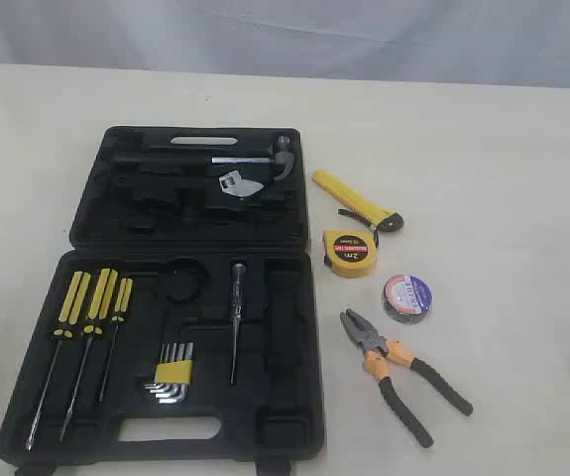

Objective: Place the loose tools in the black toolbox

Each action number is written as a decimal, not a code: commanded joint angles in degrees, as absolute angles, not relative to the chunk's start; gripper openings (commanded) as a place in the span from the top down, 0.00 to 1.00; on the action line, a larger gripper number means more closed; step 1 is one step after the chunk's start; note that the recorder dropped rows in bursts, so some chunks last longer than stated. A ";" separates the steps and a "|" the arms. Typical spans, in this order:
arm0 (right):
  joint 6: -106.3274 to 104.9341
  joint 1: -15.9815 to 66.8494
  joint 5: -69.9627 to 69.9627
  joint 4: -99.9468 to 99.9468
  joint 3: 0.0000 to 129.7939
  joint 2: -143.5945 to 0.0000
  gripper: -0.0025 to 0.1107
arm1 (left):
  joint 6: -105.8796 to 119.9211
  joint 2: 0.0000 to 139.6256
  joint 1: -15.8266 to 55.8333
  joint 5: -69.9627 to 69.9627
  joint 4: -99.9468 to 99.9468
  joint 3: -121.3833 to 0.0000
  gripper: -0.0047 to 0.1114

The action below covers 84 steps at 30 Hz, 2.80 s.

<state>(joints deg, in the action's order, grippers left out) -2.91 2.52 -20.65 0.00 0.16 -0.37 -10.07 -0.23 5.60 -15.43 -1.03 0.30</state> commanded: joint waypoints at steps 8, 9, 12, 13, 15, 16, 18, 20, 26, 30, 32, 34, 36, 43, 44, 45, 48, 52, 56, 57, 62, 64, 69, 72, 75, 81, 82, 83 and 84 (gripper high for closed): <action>-3.20 2.25 -20.81 0.69 0.00 0.00 0.98 | -10.05 0.00 5.93 -15.49 -0.81 0.00 0.96; -3.20 2.25 -20.81 0.69 0.00 0.00 0.98 | -10.05 0.00 5.93 -15.49 -0.81 0.00 0.96; -3.20 2.25 -20.81 0.69 0.00 0.00 0.98 | -10.05 0.00 5.93 -15.49 -0.81 0.00 0.96; -3.20 2.25 -20.81 0.69 0.00 0.00 0.98 | -10.05 0.00 5.93 -15.49 -0.81 0.00 0.96; -4.98 2.25 -20.92 2.98 0.00 0.00 0.98 | -10.05 0.00 5.93 -15.49 -0.81 0.00 0.96; -5.18 2.25 -20.92 3.78 0.00 0.00 0.98 | -10.05 0.00 5.93 -15.49 -0.91 0.00 0.96; -5.18 2.25 -19.53 3.58 0.00 0.00 0.98 | -10.05 0.00 5.93 -15.49 -1.11 0.00 0.96; -5.18 2.25 -17.12 2.82 0.00 0.00 0.98 | -10.05 0.00 5.93 -15.49 -1.11 0.00 0.96; -5.18 2.25 -13.09 3.31 0.00 0.00 0.98 | -10.05 0.00 5.93 -15.49 -1.11 0.00 0.96; -5.18 2.25 -4.08 4.33 0.00 0.00 0.98 | -10.05 0.00 5.93 -15.49 -1.11 0.00 0.96; -2.71 2.25 0.87 3.54 0.00 0.00 0.98 | -10.05 0.00 5.93 -15.49 -1.11 0.00 0.96; 0.00 2.25 3.88 2.44 0.00 0.00 0.98 | -10.05 0.00 5.93 -15.49 -1.11 0.00 0.96; 1.75 2.25 6.04 2.44 0.00 0.00 0.98 | -10.05 0.00 5.93 -15.49 -1.11 0.00 0.96; 10.78 2.25 12.17 2.44 0.00 0.00 0.98 | -10.05 0.00 5.93 -15.49 -1.30 0.00 0.96; 13.24 2.25 12.17 2.44 0.00 0.00 0.98 | -10.05 0.00 5.93 -15.49 -1.30 0.00 0.96; 15.63 2.25 12.17 2.44 0.00 0.00 0.98 | -10.05 0.00 5.93 -15.49 -1.30 0.00 0.96; 21.16 2.25 12.32 2.44 0.00 0.00 0.98 | -10.05 0.00 5.93 -15.49 -1.30 0.00 0.96; 30.92 2.25 13.46 2.55 0.00 0.00 0.98 | -10.05 0.00 5.93 -15.49 -1.30 0.00 0.96; 31.28 2.36 -4.85 3.32 6.67 -0.05 0.98 | -10.05 0.00 5.93 -15.49 -1.30 0.00 0.96; 29.52 2.36 -10.42 3.32 9.28 -1.32 0.98 | -10.05 0.00 5.93 -15.49 -1.30 0.00 0.96; 22.32 3.69 -22.98 2.81 21.06 -11.85 0.98 | -10.05 0.00 5.93 -15.49 -1.30 0.00 0.96; 18.67 5.11 -30.63 1.56 27.29 -18.25 0.98 | -10.05 0.00 5.93 -15.49 -1.30 0.00 0.96; 10.20 8.89 -48.90 0.00 40.87 -36.01 0.98 | -10.05 0.00 5.93 -15.49 -1.30 0.00 0.96; 7.11 11.91 -56.83 0.00 46.65 -45.84 0.98 | -10.05 0.00 5.93 -15.49 -1.30 0.00 0.96; 6.70 15.51 -58.14 0.00 49.23 -54.35 0.98 | -10.05 0.00 5.93 -15.49 -1.30 0.00 0.96; 8.64 20.76 -51.87 0.00 49.22 -71.03 0.98 | -10.05 0.00 5.93 -15.49 -1.30 0.00 0.96; 9.04 21.37 -50.60 0.00 49.22 -73.06 0.98 | -10.05 0.00 5.93 -15.49 -1.30 0.00 0.96; 9.17 21.89 -49.31 0.00 49.22 -75.02 0.98 | -10.05 0.00 5.93 -15.49 -1.30 0.00 0.96; 9.17 22.67 -47.49 0.00 49.22 -77.77 0.98 | -10.05 0.00 5.93 -15.49 -1.30 0.00 0.96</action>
